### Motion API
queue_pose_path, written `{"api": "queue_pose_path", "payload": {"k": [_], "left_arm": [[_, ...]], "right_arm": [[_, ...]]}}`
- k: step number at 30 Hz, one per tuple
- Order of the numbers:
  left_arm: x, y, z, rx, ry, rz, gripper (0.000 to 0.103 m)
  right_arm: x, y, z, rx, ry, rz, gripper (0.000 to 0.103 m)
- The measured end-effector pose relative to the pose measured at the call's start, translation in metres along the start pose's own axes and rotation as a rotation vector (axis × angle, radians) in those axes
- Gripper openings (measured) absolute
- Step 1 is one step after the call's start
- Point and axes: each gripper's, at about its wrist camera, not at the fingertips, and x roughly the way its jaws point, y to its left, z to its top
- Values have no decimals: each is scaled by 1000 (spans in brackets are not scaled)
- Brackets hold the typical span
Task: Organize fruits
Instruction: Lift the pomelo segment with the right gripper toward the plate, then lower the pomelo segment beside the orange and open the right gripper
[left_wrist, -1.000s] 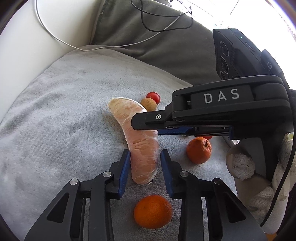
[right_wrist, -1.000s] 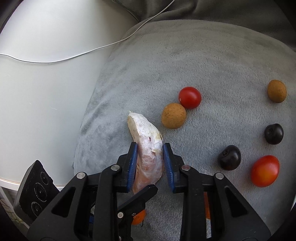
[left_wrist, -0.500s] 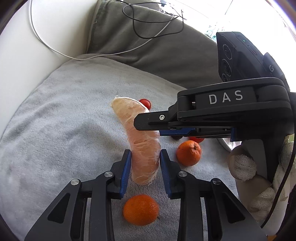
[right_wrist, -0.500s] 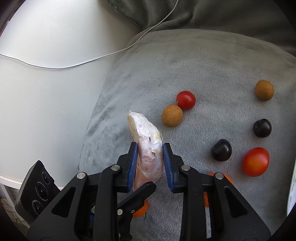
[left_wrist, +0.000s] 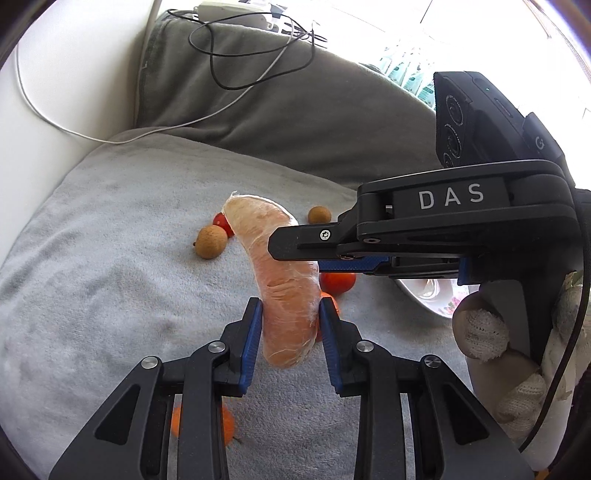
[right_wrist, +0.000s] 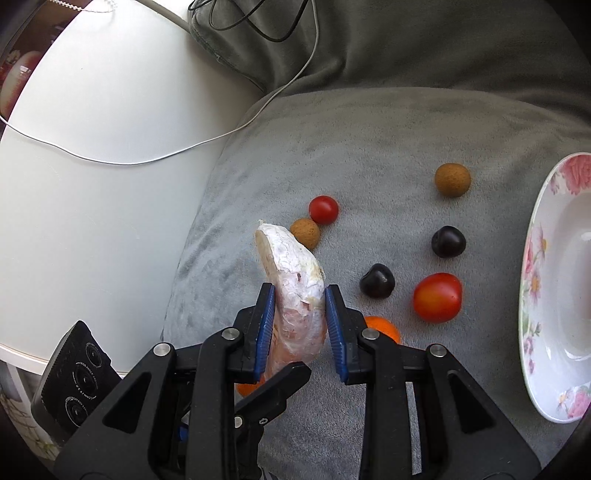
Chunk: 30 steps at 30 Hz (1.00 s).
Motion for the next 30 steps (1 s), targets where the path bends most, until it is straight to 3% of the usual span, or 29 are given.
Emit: {"api": "queue_pose_path", "payload": {"k": [19, 30], "left_arm": [[34, -76, 20, 115, 16, -85, 30], [62, -101, 31, 160, 35, -112, 30]], "right_arm": [[-72, -61, -11, 100, -114, -30, 29], [-97, -98, -8, 153, -144, -40, 29]]}}
